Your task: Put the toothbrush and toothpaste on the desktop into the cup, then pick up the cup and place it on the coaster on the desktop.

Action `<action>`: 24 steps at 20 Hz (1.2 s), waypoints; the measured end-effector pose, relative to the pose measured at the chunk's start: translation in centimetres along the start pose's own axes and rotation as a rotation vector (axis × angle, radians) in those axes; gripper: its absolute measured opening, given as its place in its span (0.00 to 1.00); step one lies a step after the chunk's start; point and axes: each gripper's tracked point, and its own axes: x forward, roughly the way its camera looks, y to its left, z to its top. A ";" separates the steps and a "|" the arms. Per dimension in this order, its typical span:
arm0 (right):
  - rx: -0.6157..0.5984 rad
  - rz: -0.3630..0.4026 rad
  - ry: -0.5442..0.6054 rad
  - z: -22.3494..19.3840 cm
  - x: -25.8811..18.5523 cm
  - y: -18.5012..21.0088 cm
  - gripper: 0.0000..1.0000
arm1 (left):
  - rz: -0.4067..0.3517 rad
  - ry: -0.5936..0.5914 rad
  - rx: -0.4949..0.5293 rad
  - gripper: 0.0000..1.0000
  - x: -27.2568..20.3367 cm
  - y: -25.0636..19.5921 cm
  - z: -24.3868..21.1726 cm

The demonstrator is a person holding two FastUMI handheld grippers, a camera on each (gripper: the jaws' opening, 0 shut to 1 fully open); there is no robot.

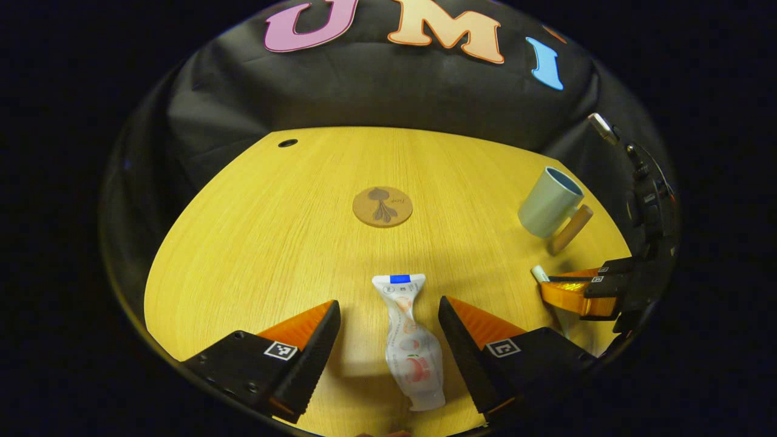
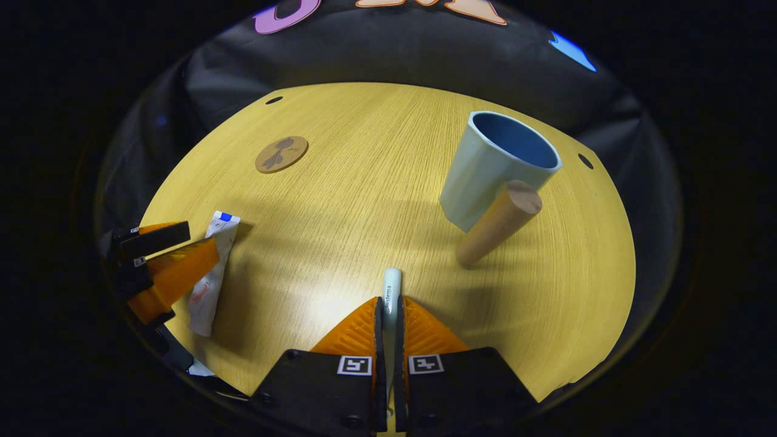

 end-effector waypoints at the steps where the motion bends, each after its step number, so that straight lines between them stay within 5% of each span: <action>1: -0.002 0.000 -0.002 0.1 0.0 0.0 0.08 | 0.005 0.014 -0.003 0.96 0.4 0.0 -0.3; 10: 0.002 0.007 -0.013 0.0 0.1 0.0 0.08 | 0.035 0.043 0.045 0.93 1.8 0.3 -1.4; 16: -0.001 0.000 -0.025 0.0 0.0 0.1 0.08 | 0.020 0.020 0.044 0.64 2.0 -0.2 -0.9; 18: -0.006 -0.001 -0.028 0.0 0.0 0.1 0.08 | 0.005 0.005 0.033 0.49 1.8 -0.3 -0.7; 19: -0.008 -0.002 -0.028 0.1 0.0 0.1 0.08 | 0.001 0.004 0.026 0.30 2.1 -0.4 -0.7; 20: -0.010 -0.004 -0.030 0.0 0.0 0.1 0.08 | -0.004 -0.001 0.024 0.22 2.2 -0.4 -0.7; 24: -0.020 -0.003 -0.049 0.1 0.0 0.1 0.08 | -0.026 0.005 0.039 0.11 2.1 -0.6 -0.6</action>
